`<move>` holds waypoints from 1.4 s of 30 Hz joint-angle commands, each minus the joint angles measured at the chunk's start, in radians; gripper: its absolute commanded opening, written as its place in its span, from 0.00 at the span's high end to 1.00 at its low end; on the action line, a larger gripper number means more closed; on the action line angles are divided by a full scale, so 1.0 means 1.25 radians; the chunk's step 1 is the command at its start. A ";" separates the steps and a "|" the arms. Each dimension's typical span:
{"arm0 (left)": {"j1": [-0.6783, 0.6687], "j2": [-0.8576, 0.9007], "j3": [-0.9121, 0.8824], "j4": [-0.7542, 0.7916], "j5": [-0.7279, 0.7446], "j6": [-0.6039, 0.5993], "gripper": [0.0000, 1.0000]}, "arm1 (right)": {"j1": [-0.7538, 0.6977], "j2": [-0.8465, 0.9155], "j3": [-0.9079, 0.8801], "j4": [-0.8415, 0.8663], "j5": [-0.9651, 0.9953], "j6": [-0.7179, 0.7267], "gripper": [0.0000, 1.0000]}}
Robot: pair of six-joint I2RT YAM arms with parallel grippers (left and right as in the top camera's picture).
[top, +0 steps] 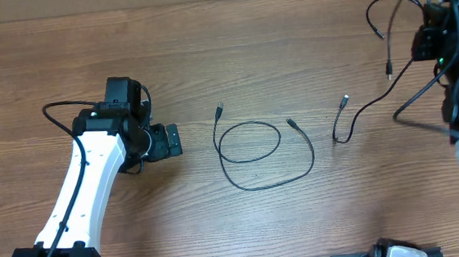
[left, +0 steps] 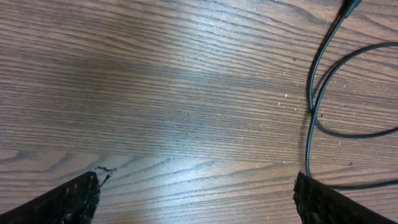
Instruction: Untangle cables
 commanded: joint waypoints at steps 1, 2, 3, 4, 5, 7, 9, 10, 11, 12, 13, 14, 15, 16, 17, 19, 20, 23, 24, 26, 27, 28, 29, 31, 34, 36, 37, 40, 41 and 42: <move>0.001 0.003 -0.002 0.000 0.005 -0.008 0.00 | -0.053 0.048 0.022 0.037 -0.123 0.081 0.96; 0.001 0.003 -0.002 0.000 0.005 -0.008 0.00 | -0.065 0.059 0.022 0.049 -0.128 0.095 0.96; 0.001 0.003 -0.002 0.000 0.005 -0.008 0.00 | -0.074 0.068 0.022 0.059 -0.127 0.101 0.96; 0.001 0.003 -0.002 0.000 0.005 -0.008 0.00 | -0.085 0.078 0.022 0.070 -0.127 0.109 0.96; 0.001 0.003 -0.002 0.000 0.005 -0.008 0.00 | -0.096 0.086 0.022 0.079 -0.127 0.113 0.96; 0.001 0.003 -0.002 0.000 0.005 -0.008 0.00 | -0.133 0.112 0.022 0.099 -0.127 0.116 0.96; 0.001 0.003 -0.002 0.000 0.005 -0.008 0.01 | -0.167 0.135 0.022 0.113 -0.127 0.134 0.96; 0.001 0.003 -0.002 0.000 0.005 -0.008 0.01 | -0.186 0.148 0.022 0.119 -0.127 0.144 0.96; 0.001 0.003 -0.002 0.000 0.005 -0.008 0.00 | -0.204 0.160 0.022 0.125 -0.127 0.155 0.96; 0.001 0.003 -0.002 0.000 0.005 -0.008 0.00 | -0.222 0.174 0.022 0.131 -0.127 0.167 0.96; 0.001 0.003 -0.002 0.000 0.005 -0.008 0.00 | -0.244 0.192 0.022 0.140 -0.127 0.180 0.96; 0.001 0.003 -0.002 0.000 0.005 -0.008 0.00 | -0.266 0.211 0.022 0.150 -0.127 0.192 0.96; 0.001 0.003 -0.002 0.000 0.005 -0.008 0.00 | -0.284 0.227 0.022 0.159 -0.128 0.203 0.96; 0.001 0.003 -0.002 0.000 0.005 -0.008 0.00 | -0.300 0.244 0.022 0.168 -0.127 0.212 0.96; 0.001 0.003 -0.002 0.000 0.005 -0.008 0.01 | -0.320 0.264 0.022 0.180 -0.128 0.224 0.96; 0.001 0.003 -0.002 0.001 0.005 -0.008 0.01 | -0.356 0.300 0.022 0.203 -0.127 0.235 0.96; 0.002 0.003 -0.002 0.001 0.005 -0.008 0.00 | -0.374 0.320 0.022 0.215 -0.127 0.238 0.96; 0.003 0.003 -0.002 0.000 0.005 -0.008 0.00 | -0.429 0.363 0.022 0.226 -0.127 0.238 0.96; 0.003 0.003 -0.002 0.000 0.005 -0.008 0.01 | -0.446 0.373 0.022 0.225 -0.127 0.238 0.96; -0.002 0.003 -0.002 0.000 0.005 -0.008 0.01 | -0.484 0.391 0.022 0.224 -0.127 0.238 0.86; -0.003 0.003 -0.002 0.001 0.005 -0.008 0.00 | -0.502 0.398 0.022 0.224 -0.127 0.241 0.78; -0.003 0.003 -0.002 0.001 0.005 -0.008 0.01 | -0.520 0.403 0.022 0.224 -0.127 0.254 0.67; -0.003 0.003 -0.002 0.001 0.005 -0.008 0.00 | -0.539 0.407 0.022 0.225 -0.127 0.276 0.56; -0.003 0.003 -0.002 0.000 0.005 -0.008 0.00 | -0.569 0.407 0.022 0.225 -0.129 0.340 0.07; -0.003 0.003 -0.002 0.001 0.005 -0.008 0.00 | -0.609 0.407 0.022 0.242 -0.209 0.410 0.00; -0.003 0.003 -0.002 0.001 0.005 -0.008 0.00 | -0.627 0.407 0.022 0.262 -0.318 0.411 0.00; -0.004 0.003 -0.002 0.000 0.005 -0.008 0.00 | -0.631 0.407 0.022 0.273 -0.368 0.411 0.00; -0.005 0.003 -0.002 0.000 0.005 -0.008 0.00 | -0.637 0.405 0.022 0.304 -0.523 0.411 0.00; -0.005 0.003 -0.002 0.000 0.005 -0.008 0.00 | -0.637 0.404 0.022 0.309 -0.565 0.416 0.00; -0.005 0.003 -0.002 0.001 0.005 -0.008 0.00 | -0.636 0.402 0.022 0.310 -0.592 0.429 0.00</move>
